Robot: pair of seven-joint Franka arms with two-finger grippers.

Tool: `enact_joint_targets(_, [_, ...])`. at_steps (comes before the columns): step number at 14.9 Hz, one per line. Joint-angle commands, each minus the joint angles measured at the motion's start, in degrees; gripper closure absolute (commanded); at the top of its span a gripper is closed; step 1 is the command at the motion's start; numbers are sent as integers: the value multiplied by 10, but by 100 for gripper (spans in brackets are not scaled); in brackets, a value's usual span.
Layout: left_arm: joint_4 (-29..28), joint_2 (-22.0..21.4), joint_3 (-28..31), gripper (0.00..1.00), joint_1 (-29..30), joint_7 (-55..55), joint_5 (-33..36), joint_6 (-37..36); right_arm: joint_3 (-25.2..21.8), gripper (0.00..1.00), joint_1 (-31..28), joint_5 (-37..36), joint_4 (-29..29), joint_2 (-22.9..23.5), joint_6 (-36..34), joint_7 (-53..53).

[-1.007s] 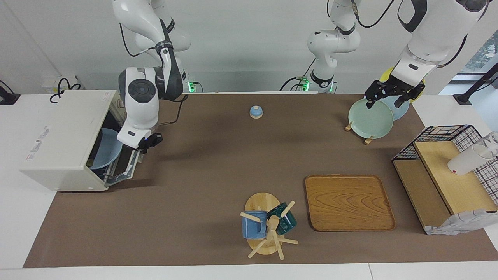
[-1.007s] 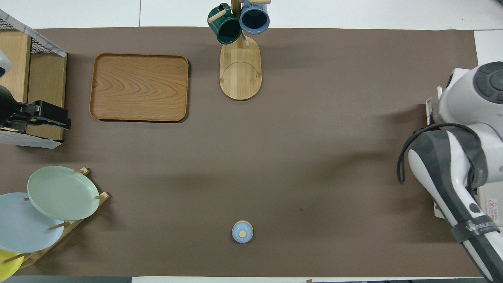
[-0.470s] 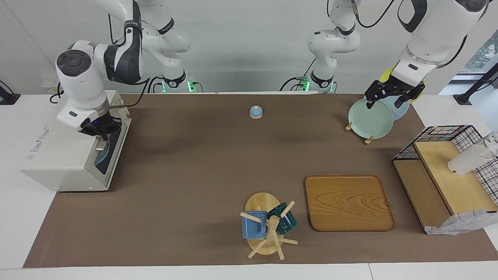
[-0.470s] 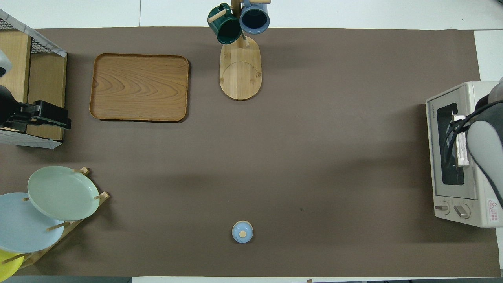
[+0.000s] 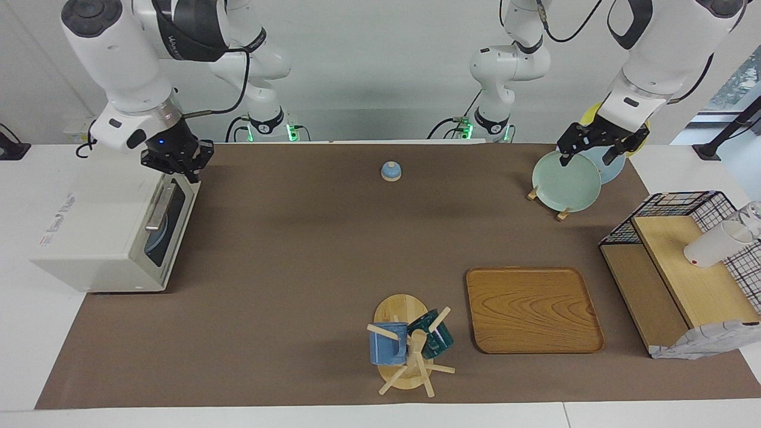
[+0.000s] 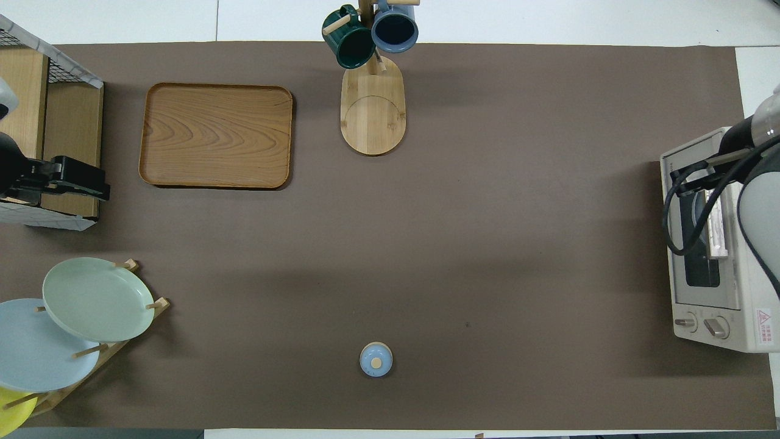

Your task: Put eggplant into oven

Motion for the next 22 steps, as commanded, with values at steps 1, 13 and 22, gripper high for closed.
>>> enact_joint_targets(1, [-17,-17,-7,0,6,-6,9,-1,1,0,-11,8,16,13,-16,2])
enact_joint_targets(13, [-17,-17,-6,0,6,-6,9,-1,-39,0,43,5,-44,-47,-9,36])
enact_joint_targets(22, [-17,-17,-7,0,6,-6,9,-1,-49,0,37,14,-15,-26,-5,44])
